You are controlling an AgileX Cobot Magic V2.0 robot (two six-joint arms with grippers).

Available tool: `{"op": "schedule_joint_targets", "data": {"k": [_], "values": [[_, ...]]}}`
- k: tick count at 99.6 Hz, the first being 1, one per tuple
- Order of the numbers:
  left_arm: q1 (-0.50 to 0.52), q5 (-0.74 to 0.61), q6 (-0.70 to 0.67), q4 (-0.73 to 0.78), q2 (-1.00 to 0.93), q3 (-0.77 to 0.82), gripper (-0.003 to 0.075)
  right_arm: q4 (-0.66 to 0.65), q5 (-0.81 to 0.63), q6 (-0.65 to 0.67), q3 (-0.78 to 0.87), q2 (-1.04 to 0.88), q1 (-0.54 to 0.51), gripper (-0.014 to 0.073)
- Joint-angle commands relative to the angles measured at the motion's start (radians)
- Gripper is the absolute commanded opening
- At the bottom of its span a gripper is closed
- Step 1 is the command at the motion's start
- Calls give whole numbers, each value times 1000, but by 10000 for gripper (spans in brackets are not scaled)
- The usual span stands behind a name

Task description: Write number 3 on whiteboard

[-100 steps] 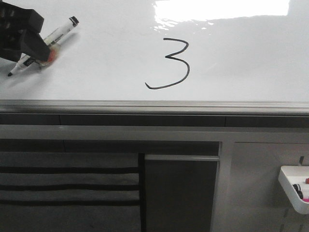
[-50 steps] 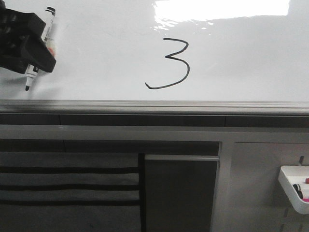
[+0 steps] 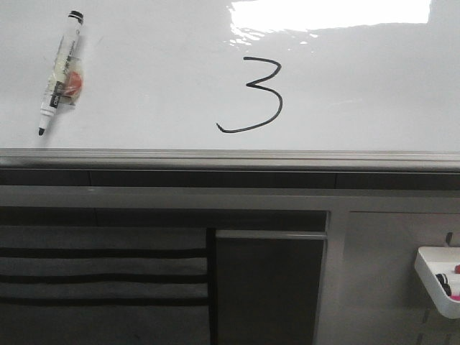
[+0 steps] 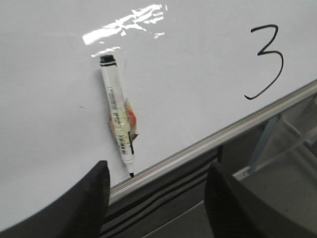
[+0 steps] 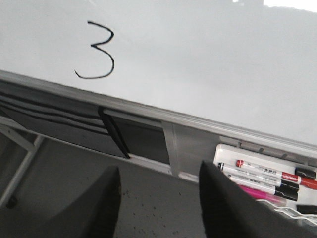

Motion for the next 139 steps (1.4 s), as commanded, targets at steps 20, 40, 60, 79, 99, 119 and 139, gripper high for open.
{"op": "schedule_joint_targets", "data": {"k": [20,40,60,79,99,119,139], "values": [[4,-66,-136,105,-261,98,304,-49,-165,30,140,-164,-5,3],[4,-176,-136,107,-308,185,-13,-62,-170,30,188,-181,-5,-74],[4,-194,-136,14,-308,194,-18,-62,-170,30,192,-181,-5,-74],[4,-194,-136,14,-308,194,-18,-62,-170,30,192,-181,-5,-74],[2,-202,-136,46,-344,200,-18,-62,-170,30,192,-181,-5,-74],[105,-277,-136,97,-566,337,-18,-62,-170,30,192,-181,-5,-74],[214,-411,-136,56,-716,522,-18,-62,-170,30,192,-181,-5,-74]]}}
